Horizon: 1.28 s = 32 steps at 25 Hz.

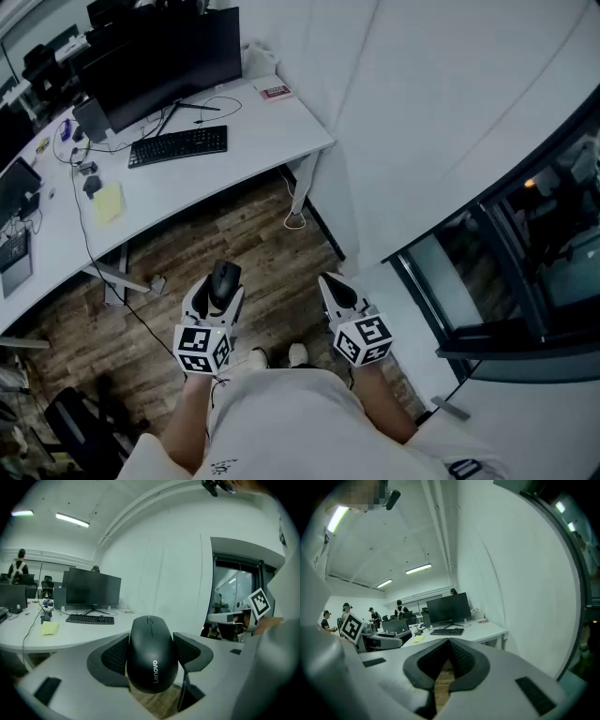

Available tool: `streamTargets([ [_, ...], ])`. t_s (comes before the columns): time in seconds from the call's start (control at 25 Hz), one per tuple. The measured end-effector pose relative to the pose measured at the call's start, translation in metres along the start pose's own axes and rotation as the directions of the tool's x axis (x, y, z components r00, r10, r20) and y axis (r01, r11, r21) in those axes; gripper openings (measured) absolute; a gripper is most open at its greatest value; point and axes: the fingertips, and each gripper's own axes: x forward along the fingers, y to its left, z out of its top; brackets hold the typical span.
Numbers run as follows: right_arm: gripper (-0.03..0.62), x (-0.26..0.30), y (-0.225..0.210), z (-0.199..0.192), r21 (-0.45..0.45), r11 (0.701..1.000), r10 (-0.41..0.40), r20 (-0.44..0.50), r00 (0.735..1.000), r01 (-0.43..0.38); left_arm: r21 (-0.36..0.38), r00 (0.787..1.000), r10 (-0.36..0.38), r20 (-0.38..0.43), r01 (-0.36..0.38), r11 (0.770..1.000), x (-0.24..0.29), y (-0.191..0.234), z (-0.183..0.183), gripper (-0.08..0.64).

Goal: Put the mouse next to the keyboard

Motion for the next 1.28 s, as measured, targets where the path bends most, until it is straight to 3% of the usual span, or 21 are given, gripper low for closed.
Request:
streamTargets([
  [0.76, 0.018, -0.021, -0.031, -0.002, 0.030, 0.998, 0.051, 0.002, 0.999, -0.051, 0.025, 1.000, 0.011, 0.007, -0.011, 1.000, 0.011, -0.045, 0.004, 0.301],
  [1.28, 0.020, -0.039, -0.057, -0.008, 0.017, 0.986, 0.166, -0.006, 0.986, -0.166, 0.029, 0.998, 0.055, 0.011, -0.056, 0.998, 0.024, -0.083, -0.001, 0.302],
])
